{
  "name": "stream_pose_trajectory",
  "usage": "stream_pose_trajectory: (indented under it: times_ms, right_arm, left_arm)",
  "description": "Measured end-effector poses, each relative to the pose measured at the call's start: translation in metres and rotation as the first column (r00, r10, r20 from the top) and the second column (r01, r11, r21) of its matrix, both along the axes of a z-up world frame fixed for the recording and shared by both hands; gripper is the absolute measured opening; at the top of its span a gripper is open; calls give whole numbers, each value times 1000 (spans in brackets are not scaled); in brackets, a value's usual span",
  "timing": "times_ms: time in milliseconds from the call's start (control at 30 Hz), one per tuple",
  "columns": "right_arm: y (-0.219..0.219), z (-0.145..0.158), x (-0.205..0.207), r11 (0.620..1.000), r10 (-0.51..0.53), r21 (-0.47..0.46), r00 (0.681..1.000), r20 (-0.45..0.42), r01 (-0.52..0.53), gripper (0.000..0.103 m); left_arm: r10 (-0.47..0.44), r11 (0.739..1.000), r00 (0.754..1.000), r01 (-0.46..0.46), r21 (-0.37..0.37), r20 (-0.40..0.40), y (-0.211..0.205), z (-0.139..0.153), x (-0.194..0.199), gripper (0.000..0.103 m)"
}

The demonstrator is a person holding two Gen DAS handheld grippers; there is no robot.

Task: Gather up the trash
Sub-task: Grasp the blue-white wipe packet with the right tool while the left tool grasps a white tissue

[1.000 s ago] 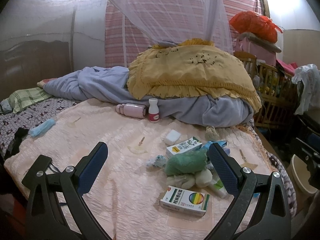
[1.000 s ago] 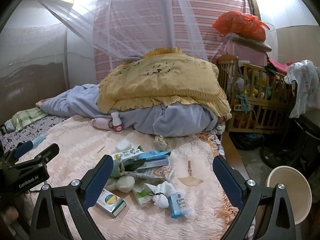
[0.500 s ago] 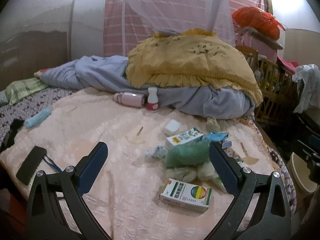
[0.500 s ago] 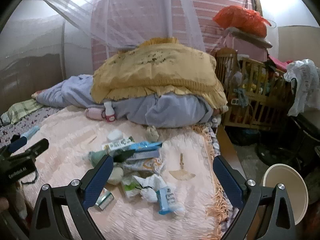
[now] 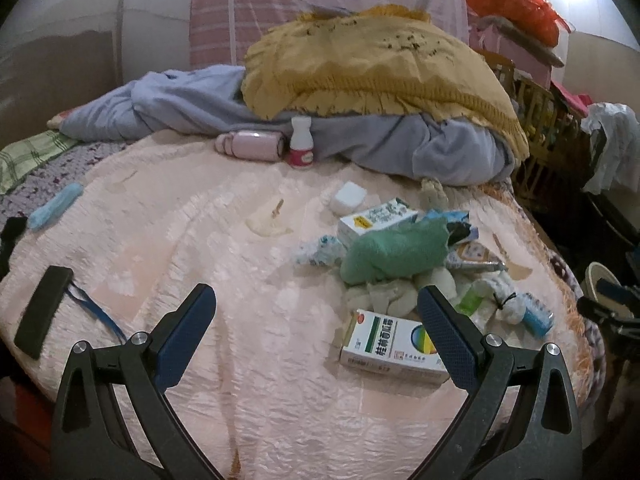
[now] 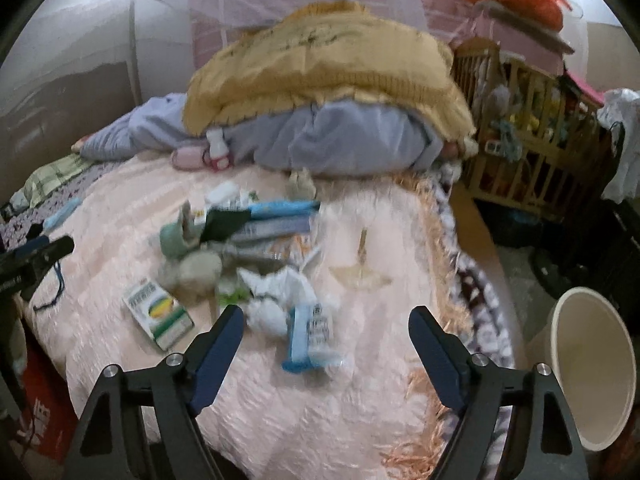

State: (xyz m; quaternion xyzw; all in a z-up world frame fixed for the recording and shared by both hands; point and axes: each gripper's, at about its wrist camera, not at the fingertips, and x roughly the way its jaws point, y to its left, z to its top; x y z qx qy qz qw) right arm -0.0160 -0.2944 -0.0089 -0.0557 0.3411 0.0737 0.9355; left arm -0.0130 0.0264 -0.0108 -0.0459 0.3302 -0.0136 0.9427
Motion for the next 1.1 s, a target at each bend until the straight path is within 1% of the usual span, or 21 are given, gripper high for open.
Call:
stream_pose_trajectory:
  times_ms: [67,200,233,267,300,367,467,600,633,700,733,800,833,900,967,1100]
  right_arm:
    - [1,-7,2,1000,15,5,1000,-15,-15,80]
    - [12,-14,14,997,71,34,996,-45,-69,78]
    - [15,-14,15,996,80,36,995,-57,-78,74]
    - [19,-16,17,996,89,27,994,-63,-88,67]
    - [24,-18,18,995,98,23,992,-78,-97,65]
    - [26,-24,23,994,107,20,990,-94,-105,64]
    - [24,-37,32,996,85,2,988,-130,-85,64]
    - [20,-50,43,997,68,-9,978,-196,-72,64]
    - [18,-55,46,998,65,-7,975,-212,-68,64]
    - [14,-65,53,996,86,32,964,-253,-80,43]
    - [14,-68,54,996,89,41,960,-267,-81,41]
    - [9,-71,53,995,86,64,959,-269,-71,40]
    - [5,-68,50,995,82,77,963,-258,-64,40]
    - [-3,-59,40,993,74,106,972,-222,-51,39]
    - [-13,-50,33,993,63,113,978,-197,-41,39]
    - [-35,-37,21,993,39,115,985,-169,-20,39]
  left_arm:
    - [-15,1000,1000,15,-11,-17,-1,-4,4,101]
    - [-53,998,998,52,-27,-41,-6,-11,9,101]
    - [-57,998,997,56,-29,-45,-7,-13,9,101]
    - [-63,998,997,62,-32,-51,-7,-15,9,101]
    - [-72,997,996,70,-37,-58,-7,-17,10,101]
    - [-85,996,994,83,-39,-69,-8,-21,11,101]
    - [-115,993,990,113,-34,-87,-14,-25,15,101]
    - [-173,985,981,172,-28,-82,-32,-21,21,101]
    - [-197,980,977,194,-34,-79,-39,-20,22,101]
    - [-249,968,965,245,-48,-84,-57,-18,27,101]
    - [-271,962,959,266,-60,-90,-63,-17,28,100]
    - [-320,946,941,312,-88,-106,-80,-17,33,99]
    - [-347,936,930,336,-104,-119,-91,-17,38,97]
    - [-377,925,916,364,-111,-138,-111,-19,45,95]
    - [-396,918,902,384,-96,-172,-134,-22,54,92]
    - [-415,908,880,416,-47,-233,-179,-37,72,79]
